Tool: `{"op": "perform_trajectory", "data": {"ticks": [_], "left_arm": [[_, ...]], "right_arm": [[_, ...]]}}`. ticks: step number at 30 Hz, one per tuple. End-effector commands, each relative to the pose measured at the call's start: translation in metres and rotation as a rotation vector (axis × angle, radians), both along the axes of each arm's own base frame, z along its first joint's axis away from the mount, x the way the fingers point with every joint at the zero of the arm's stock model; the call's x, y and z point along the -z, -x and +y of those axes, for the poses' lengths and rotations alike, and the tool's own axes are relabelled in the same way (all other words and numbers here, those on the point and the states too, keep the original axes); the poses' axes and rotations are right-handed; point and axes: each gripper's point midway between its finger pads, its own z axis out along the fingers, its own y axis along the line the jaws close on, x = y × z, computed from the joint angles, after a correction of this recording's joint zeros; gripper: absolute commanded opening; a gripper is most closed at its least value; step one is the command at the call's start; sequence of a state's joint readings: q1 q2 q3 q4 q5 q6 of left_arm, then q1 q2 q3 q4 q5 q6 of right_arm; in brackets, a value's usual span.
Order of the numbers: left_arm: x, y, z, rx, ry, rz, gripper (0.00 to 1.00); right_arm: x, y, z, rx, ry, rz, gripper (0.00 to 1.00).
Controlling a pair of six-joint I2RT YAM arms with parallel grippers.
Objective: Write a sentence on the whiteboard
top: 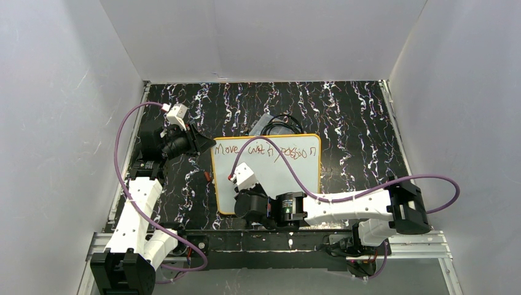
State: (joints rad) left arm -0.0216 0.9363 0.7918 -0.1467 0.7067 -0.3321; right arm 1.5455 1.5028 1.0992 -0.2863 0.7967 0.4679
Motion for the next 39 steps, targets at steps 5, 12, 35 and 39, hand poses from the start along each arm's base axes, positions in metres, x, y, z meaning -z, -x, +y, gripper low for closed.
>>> {"op": "perform_trajectory", "data": {"ticks": [5, 12, 35, 39], "left_arm": [[-0.009, 0.006, -0.003, 0.026, 0.007, -0.014, 0.19], [-0.010, 0.006, -0.003, 0.023, 0.006, -0.014, 0.19], [-0.010, 0.007, -0.003, 0.025, 0.007, -0.016, 0.19], [-0.010, 0.006, -0.003, 0.025, 0.007, -0.016, 0.19]], "right_arm": [[-0.024, -0.016, 0.004, 0.068, -0.057, -0.072, 0.01], [-0.028, -0.021, 0.000, 0.095, -0.054, -0.090, 0.01], [0.006, -0.005, -0.020, 0.076, 0.006, 0.010, 0.01], [0.012, 0.000, -0.020, 0.056, 0.019, 0.026, 0.01]]}}
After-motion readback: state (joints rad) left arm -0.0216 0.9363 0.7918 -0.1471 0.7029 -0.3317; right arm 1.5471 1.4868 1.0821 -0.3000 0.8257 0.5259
